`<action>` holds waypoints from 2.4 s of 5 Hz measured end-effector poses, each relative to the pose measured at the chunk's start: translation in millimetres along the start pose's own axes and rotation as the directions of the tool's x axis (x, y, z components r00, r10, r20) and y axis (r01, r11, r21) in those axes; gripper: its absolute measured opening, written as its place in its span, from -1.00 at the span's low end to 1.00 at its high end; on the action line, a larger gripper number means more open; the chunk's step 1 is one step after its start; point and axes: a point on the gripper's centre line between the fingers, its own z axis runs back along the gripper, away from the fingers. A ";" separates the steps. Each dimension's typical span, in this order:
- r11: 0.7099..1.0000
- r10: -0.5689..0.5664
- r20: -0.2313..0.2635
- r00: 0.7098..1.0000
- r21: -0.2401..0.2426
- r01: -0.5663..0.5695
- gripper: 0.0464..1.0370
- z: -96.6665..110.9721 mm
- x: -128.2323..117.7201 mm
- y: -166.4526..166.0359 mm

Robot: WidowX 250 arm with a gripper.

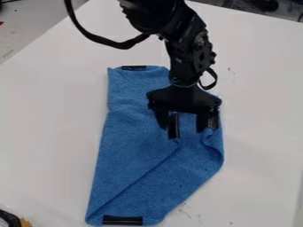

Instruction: Unfold the cloth from right to left

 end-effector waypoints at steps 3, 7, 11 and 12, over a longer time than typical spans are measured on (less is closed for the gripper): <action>1.000 0.019 -0.021 1.000 -0.021 -0.019 -0.45 -7.6 3.0 4.9; 0.998 -0.001 -0.029 1.000 -0.058 -0.001 -0.64 -15.0 7.0 -0.7; 0.997 0.011 -0.030 0.999 -0.071 -0.013 0.22 -17.3 9.0 0.1; 0.997 0.034 -0.036 0.999 -0.072 -0.037 -0.39 -17.8 9.9 5.0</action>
